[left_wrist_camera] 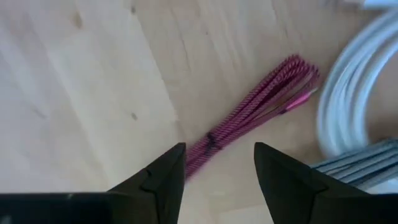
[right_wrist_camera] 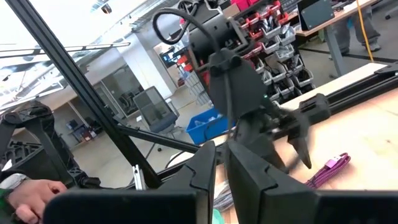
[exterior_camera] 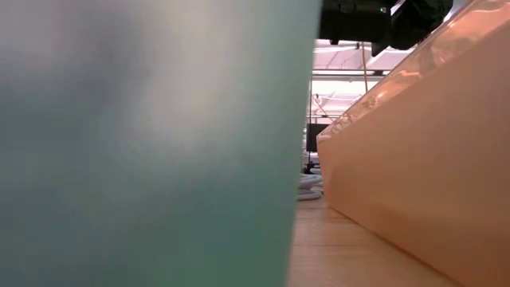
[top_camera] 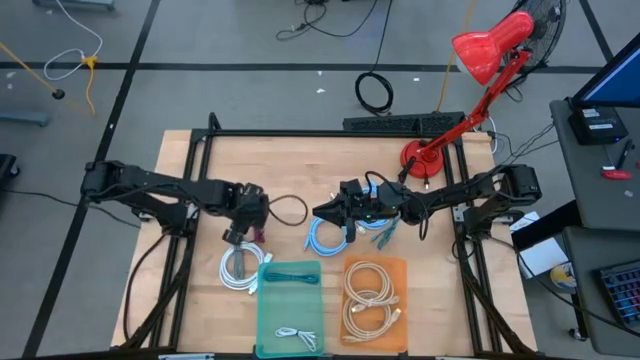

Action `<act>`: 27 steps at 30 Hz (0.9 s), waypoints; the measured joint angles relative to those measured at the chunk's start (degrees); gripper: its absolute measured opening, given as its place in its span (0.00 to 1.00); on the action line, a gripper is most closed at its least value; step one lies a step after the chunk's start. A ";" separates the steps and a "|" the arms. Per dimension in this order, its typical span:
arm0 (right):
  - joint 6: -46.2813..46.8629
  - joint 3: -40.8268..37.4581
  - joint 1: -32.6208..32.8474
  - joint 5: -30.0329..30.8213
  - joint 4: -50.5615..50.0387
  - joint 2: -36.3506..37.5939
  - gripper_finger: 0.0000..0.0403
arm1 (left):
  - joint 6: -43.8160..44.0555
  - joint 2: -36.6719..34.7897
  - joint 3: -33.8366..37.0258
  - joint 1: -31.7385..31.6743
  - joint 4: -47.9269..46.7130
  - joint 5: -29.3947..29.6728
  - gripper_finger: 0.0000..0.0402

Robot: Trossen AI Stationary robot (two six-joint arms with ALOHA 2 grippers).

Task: Pick & Place USB Port
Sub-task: Put the pink charger cable into the green bin

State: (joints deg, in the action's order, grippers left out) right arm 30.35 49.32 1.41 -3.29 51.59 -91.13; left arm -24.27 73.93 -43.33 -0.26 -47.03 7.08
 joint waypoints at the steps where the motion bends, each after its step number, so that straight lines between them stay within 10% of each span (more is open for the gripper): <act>1: 0.00 0.00 0.00 0.00 0.00 0.00 0.07 | -2.83 0.00 0.00 0.35 0.34 1.11 0.47; 27: 0.04 0.00 0.00 -0.02 0.46 0.00 0.07 | 3.17 18.15 -0.26 -0.04 3.01 4.49 0.41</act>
State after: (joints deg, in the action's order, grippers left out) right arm 30.39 49.32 1.41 -3.31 52.05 -91.13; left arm -21.11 92.08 -43.59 -0.30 -44.03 11.57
